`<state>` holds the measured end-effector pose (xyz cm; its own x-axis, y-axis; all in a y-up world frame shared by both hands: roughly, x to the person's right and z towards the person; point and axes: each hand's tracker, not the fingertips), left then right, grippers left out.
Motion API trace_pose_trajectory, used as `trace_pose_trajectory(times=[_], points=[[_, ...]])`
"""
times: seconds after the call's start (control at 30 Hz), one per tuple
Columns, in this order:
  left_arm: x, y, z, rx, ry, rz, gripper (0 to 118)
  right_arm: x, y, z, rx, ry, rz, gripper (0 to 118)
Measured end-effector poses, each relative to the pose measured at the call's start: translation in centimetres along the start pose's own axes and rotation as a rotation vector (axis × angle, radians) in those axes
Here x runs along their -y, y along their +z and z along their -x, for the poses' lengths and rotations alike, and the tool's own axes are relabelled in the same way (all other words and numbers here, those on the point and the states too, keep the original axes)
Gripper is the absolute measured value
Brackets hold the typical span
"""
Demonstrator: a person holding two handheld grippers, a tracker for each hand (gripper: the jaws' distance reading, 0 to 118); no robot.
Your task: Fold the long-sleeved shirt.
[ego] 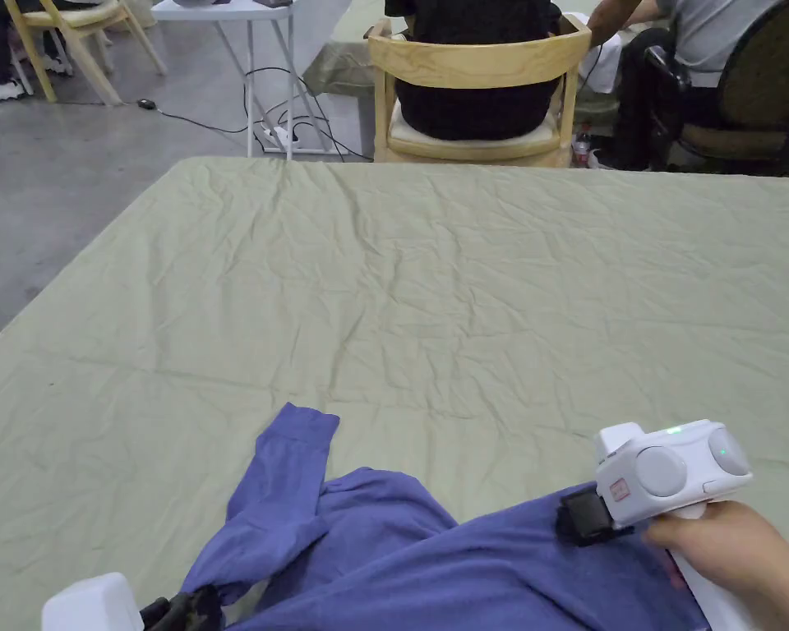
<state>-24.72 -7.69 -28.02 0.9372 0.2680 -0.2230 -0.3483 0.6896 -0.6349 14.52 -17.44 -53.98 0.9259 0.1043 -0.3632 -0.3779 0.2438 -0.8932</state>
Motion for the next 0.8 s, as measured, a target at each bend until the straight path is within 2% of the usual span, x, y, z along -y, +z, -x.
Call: trace_pose_trajectory(times=[0.03, 0.07, 0.1, 0.13, 0.17, 0.27, 0.3, 0.43, 0.57, 0.8], points=[[-0.1, -0.1, -0.1, -0.005, -0.009, 0.000, 7, 0.0, -0.2, 0.5, -0.018, 0.014, 0.022, 96], [-0.2, -0.1, -0.1, -0.008, -0.014, 0.000, 7, -0.1, 1.1, 0.5, 0.027, -0.010, -0.034, 80], [-0.4, 0.1, 0.0, -0.008, -0.015, -0.001, 7, -0.1, 1.1, 0.3, -0.007, -0.018, -0.023, 30], [-0.7, 0.3, 0.2, -0.001, -0.011, -0.006, 7, 0.1, 2.2, 0.2, -0.081, -0.028, -0.053, 7], [-0.9, 0.4, 0.3, 0.010, 0.001, -0.011, 7, 0.4, 3.1, 0.2, -0.111, -0.019, -0.086, 7], [-1.9, 1.3, 0.4, 0.029, 0.023, -0.024, 7, 2.9, 7.2, 0.2, -0.068, 0.013, -0.206, 7], [-2.1, 1.7, 0.4, 0.037, 0.027, -0.037, 7, 3.9, 8.7, -0.1, -0.066, -0.001, -0.244, 7], [-4.0, 4.4, 0.1, 0.089, 0.060, -0.114, 7, 9.7, 17.8, -2.5, -0.101, -0.155, -0.443, 7], [-6.3, 7.9, -0.8, 0.173, 0.059, -0.233, 7, 14.9, 27.6, -4.4, -0.095, -0.255, -0.649, 7], [-12.5, 13.2, -4.8, 0.300, -0.012, -0.445, 7, 17.4, 42.1, -4.1, -0.041, -0.278, -0.949, 7]])
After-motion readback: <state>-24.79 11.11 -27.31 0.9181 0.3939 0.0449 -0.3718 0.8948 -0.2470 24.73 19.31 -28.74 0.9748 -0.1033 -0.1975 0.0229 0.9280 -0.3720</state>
